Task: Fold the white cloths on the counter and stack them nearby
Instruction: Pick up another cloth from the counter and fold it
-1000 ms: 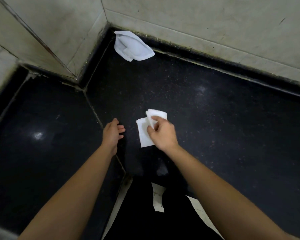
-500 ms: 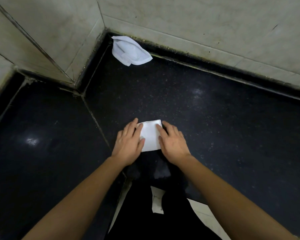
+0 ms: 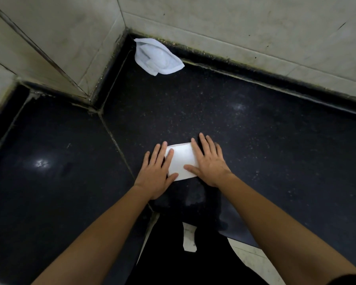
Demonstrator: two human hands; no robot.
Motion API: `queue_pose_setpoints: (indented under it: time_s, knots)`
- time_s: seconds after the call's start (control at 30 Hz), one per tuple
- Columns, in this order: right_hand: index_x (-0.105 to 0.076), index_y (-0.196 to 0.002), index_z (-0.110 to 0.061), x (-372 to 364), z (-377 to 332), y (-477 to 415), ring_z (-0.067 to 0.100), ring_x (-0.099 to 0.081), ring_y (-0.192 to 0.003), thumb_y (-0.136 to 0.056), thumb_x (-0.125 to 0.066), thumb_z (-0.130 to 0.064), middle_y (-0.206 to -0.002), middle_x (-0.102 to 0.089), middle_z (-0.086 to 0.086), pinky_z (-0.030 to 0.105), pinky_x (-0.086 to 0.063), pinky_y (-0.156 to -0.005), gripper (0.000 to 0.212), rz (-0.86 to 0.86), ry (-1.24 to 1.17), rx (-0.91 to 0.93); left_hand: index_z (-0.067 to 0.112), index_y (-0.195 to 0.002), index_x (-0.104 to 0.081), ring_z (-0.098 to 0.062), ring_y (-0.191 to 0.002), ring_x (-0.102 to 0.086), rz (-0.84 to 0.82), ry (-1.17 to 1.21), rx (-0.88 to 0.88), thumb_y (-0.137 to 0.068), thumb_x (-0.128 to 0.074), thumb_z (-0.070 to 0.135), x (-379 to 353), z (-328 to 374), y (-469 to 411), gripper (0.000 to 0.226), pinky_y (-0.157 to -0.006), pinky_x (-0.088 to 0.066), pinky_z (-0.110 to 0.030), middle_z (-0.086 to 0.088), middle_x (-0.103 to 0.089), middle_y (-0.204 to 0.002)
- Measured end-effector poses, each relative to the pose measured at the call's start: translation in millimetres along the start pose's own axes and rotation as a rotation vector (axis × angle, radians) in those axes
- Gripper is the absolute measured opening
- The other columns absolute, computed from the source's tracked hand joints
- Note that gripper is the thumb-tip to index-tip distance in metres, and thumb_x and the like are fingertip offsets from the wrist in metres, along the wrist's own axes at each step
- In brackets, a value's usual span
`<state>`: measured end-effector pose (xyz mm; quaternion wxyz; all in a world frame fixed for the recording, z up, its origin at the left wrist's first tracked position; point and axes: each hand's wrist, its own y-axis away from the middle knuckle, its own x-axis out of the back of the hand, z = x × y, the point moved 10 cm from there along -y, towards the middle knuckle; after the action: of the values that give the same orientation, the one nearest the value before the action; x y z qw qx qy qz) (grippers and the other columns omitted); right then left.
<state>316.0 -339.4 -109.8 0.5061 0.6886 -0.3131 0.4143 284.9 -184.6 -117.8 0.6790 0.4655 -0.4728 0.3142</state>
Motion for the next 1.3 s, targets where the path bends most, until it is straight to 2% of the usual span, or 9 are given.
queue_pose_setpoints:
  time_s: [0.13, 0.27, 0.43, 0.63, 0.8, 0.9, 1.0, 1.13, 1.3]
  knots:
    - [-0.035, -0.149, -0.012, 22, 20, 3, 0.028, -0.050, -0.122, -0.096, -0.051, -0.051, -0.134, -0.054, 0.009, 0.042, -0.043, -0.099, 0.068, 0.225, -0.439, -0.285, 0.008, -0.150, -0.032, -0.032, -0.124, -0.043, 0.230, 0.366, 0.274, -0.098, -0.046, 0.046, 26, -23, 10, 0.066, -0.101, -0.039, -0.046, -0.015, -0.043, -0.142]
    - [-0.052, -0.135, -0.020, -11, 29, 3, 0.017, -0.060, -0.101, -0.085, -0.070, -0.037, -0.112, -0.065, -0.002, 0.028, -0.046, -0.079, 0.056, 0.005, -0.944, -0.635, 0.007, -0.135, -0.051, -0.030, -0.115, -0.053, 0.263, 0.990, 0.656, -0.100, -0.051, 0.023, 4, -58, 17, 0.039, -0.103, -0.042, -0.041, -0.006, -0.051, -0.115]
    - [-0.071, -0.117, -0.017, -7, 10, 5, 0.023, -0.070, -0.093, -0.081, -0.073, -0.018, -0.105, -0.073, 0.004, 0.040, -0.060, -0.083, 0.037, -0.093, -1.338, -0.673, 0.018, -0.134, -0.053, -0.021, -0.106, -0.059, 0.112, 1.325, 0.816, -0.096, -0.053, 0.020, -6, -71, 17, 0.039, -0.097, -0.046, -0.035, -0.002, -0.060, -0.113]
    - [-0.072, -0.112, -0.018, 66, -21, 13, 0.012, -0.074, -0.080, -0.083, -0.074, -0.012, -0.101, -0.076, 0.004, 0.030, -0.058, -0.067, 0.030, -0.192, -1.567, -0.418, 0.020, -0.144, -0.042, -0.019, -0.124, -0.053, -0.094, 1.695, 0.711, -0.097, -0.046, 0.050, 29, -48, 3, 0.056, -0.105, -0.042, -0.044, -0.007, -0.056, -0.138]
    - [-0.070, -0.121, -0.011, 101, -12, 36, 0.029, -0.069, -0.110, -0.088, -0.071, -0.014, -0.117, -0.073, 0.013, 0.042, -0.059, -0.085, 0.033, -0.182, -1.758, -0.297, 0.014, -0.139, -0.050, -0.031, -0.125, -0.058, -0.375, 2.154, 0.423, -0.083, -0.049, 0.077, 69, 7, -15, 0.085, -0.108, -0.040, -0.056, -0.015, -0.060, -0.136]
    - [-0.071, -0.119, -0.010, 93, 18, 58, 0.028, -0.070, -0.108, -0.089, -0.070, -0.014, -0.116, -0.073, 0.013, 0.042, -0.059, -0.084, 0.030, -0.054, -1.793, -0.387, 0.012, -0.129, -0.064, -0.030, -0.122, -0.061, -0.443, 2.129, 0.245, -0.087, -0.059, 0.063, 91, 35, -25, 0.066, -0.105, -0.045, -0.051, -0.014, -0.064, -0.131]
    - [-0.071, -0.117, -0.010, 74, 51, 97, 0.024, -0.074, -0.099, -0.091, -0.069, -0.015, -0.111, -0.075, 0.011, 0.035, -0.060, -0.070, 0.026, 0.107, -1.854, -0.522, 0.010, -0.131, -0.061, -0.030, -0.121, -0.061, -0.499, 1.945, 0.148, -0.089, -0.067, 0.036, 98, 73, -29, 0.049, -0.105, -0.045, -0.051, -0.014, -0.065, -0.130]
    - [-0.071, -0.110, -0.011, 60, 97, 165, 0.022, -0.075, -0.094, -0.093, -0.067, -0.018, -0.104, -0.077, 0.008, 0.033, -0.060, -0.067, 0.019, 0.309, -1.856, -0.624, 0.007, -0.123, -0.065, -0.030, -0.110, -0.067, -0.507, 1.771, 0.134, -0.086, -0.070, 0.012, 105, 135, -27, 0.038, -0.090, -0.055, -0.045, -0.015, -0.070, -0.120]
    - [-0.071, -0.100, -0.016, 54, 148, 266, 0.018, -0.074, -0.083, -0.093, -0.068, -0.024, -0.099, -0.078, 0.006, 0.033, -0.059, -0.067, 0.011, 0.571, -1.831, -0.672, 0.004, -0.114, -0.069, -0.027, -0.100, -0.072, -0.529, 1.589, 0.104, -0.086, -0.069, 0.003, 125, 227, -4, 0.028, -0.082, -0.059, -0.041, -0.014, -0.074, -0.109]
